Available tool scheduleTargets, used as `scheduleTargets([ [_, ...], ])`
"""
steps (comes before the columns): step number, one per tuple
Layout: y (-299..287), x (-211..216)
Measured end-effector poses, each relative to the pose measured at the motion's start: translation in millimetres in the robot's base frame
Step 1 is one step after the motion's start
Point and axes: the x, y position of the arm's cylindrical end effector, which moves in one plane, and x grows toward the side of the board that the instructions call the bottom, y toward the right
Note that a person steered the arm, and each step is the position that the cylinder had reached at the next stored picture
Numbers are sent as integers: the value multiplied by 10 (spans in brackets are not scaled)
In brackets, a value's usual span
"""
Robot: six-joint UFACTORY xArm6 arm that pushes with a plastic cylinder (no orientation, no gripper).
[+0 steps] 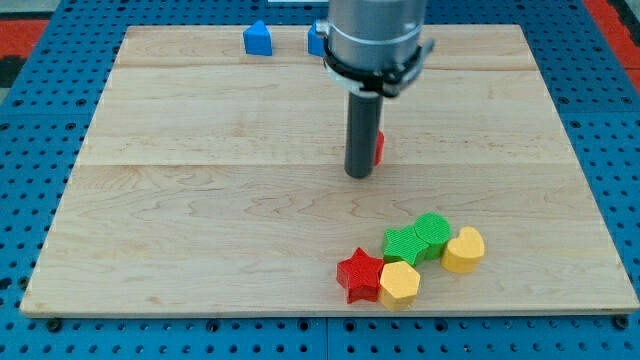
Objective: Move red circle to the top center
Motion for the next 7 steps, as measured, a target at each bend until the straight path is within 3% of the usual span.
scheduleTargets([
  [2, 208, -766],
  [4, 31, -273],
  [5, 852, -354],
  [7, 297, -1402],
])
